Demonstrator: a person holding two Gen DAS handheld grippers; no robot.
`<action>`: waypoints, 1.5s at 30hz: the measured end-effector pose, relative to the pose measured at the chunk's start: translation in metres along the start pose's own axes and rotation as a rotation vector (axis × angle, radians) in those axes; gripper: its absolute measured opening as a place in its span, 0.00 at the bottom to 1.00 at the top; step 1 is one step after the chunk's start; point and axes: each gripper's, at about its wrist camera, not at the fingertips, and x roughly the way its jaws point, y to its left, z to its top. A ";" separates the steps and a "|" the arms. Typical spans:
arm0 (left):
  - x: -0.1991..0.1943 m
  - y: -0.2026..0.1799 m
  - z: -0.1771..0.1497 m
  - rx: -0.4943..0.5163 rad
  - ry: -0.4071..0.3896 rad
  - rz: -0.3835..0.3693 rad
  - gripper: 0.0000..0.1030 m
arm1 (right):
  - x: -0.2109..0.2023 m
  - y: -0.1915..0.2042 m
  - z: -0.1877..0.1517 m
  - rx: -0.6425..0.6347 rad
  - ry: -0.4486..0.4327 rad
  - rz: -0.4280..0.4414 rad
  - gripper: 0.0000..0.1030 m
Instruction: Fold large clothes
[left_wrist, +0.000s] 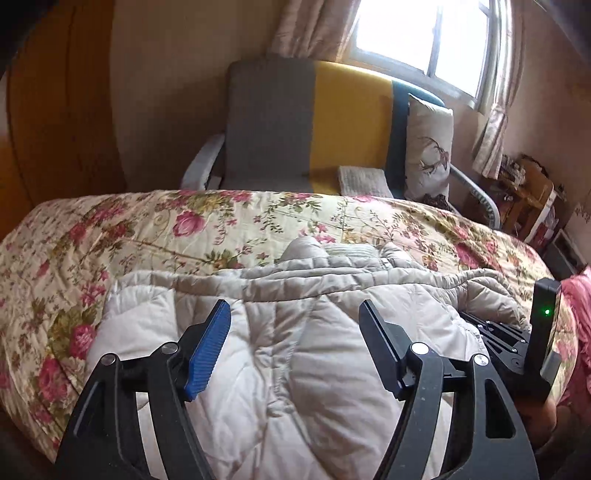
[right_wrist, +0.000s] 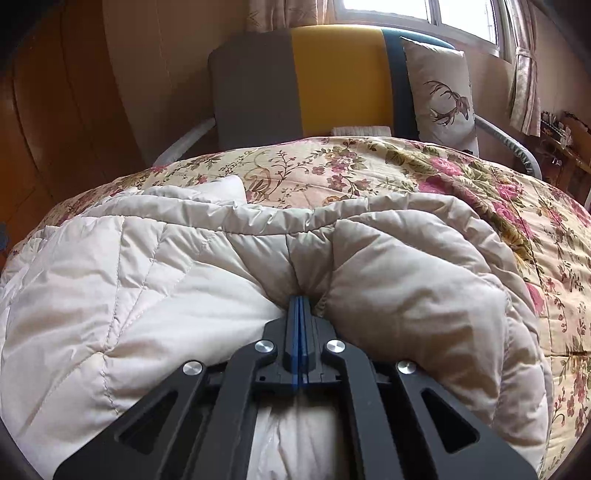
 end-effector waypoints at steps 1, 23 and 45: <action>0.006 -0.009 0.002 0.029 0.013 0.017 0.69 | 0.000 0.000 0.000 0.001 0.000 0.002 0.00; 0.075 0.023 -0.023 0.001 0.079 0.026 0.86 | 0.001 -0.005 -0.001 0.034 0.000 0.030 0.00; 0.031 0.148 -0.065 -0.247 0.091 0.133 0.97 | -0.027 -0.004 -0.002 0.015 -0.063 0.063 0.49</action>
